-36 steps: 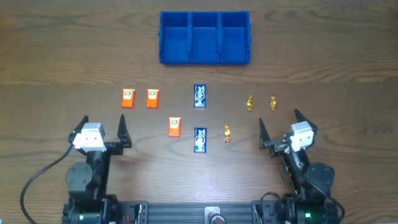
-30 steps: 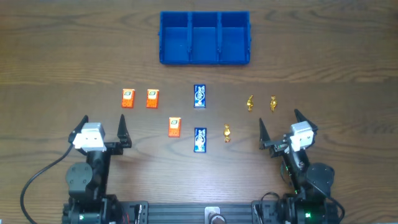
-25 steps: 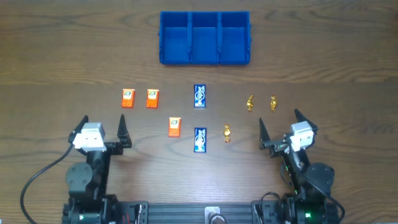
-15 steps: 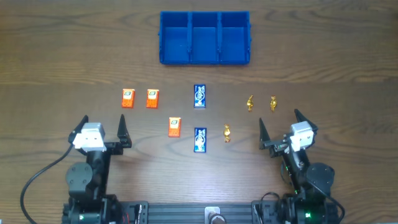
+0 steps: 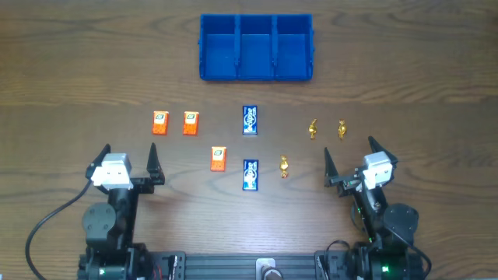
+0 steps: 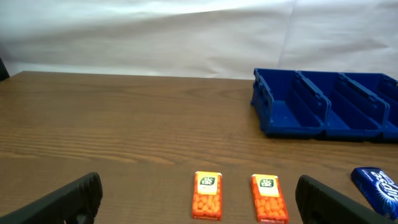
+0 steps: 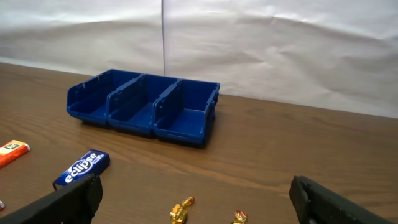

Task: Sort Candies Into Trays

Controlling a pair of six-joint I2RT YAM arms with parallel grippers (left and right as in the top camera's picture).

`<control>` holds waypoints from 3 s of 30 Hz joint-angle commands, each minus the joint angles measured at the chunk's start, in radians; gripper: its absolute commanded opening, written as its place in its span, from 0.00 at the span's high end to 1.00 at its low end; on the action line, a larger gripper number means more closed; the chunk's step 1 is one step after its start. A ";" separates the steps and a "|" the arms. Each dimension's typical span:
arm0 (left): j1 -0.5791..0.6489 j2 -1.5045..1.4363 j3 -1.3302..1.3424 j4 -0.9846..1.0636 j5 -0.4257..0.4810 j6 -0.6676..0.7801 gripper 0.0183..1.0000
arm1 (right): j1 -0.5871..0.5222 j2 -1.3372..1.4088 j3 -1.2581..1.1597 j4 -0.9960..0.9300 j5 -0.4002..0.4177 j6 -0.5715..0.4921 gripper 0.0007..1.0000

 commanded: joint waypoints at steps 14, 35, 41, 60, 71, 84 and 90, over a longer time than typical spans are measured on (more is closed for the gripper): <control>0.004 -0.005 -0.025 -0.026 0.009 0.003 0.00 | 0.005 -0.008 -0.008 0.000 0.006 -0.015 0.00; 0.003 1.296 0.912 -0.446 0.014 0.016 0.00 | 0.005 -0.008 -0.008 0.000 0.006 -0.015 0.00; 0.002 1.607 0.931 -0.413 0.055 0.056 0.00 | 0.005 -0.008 -0.008 0.000 0.006 -0.015 0.00; -0.022 1.788 0.957 -0.322 0.050 0.140 0.11 | 0.005 -0.008 -0.008 0.000 0.006 -0.015 0.00; -0.022 1.794 0.958 -0.310 -0.025 0.052 0.74 | 0.005 -0.008 -0.008 0.000 0.006 -0.015 0.00; -0.301 1.826 1.759 -0.615 -0.211 -0.204 0.72 | 0.005 -0.008 -0.008 0.000 0.006 -0.015 0.00; -0.367 2.144 1.987 -0.622 -0.203 -0.268 0.71 | 0.005 -0.008 -0.008 0.000 0.006 -0.015 0.00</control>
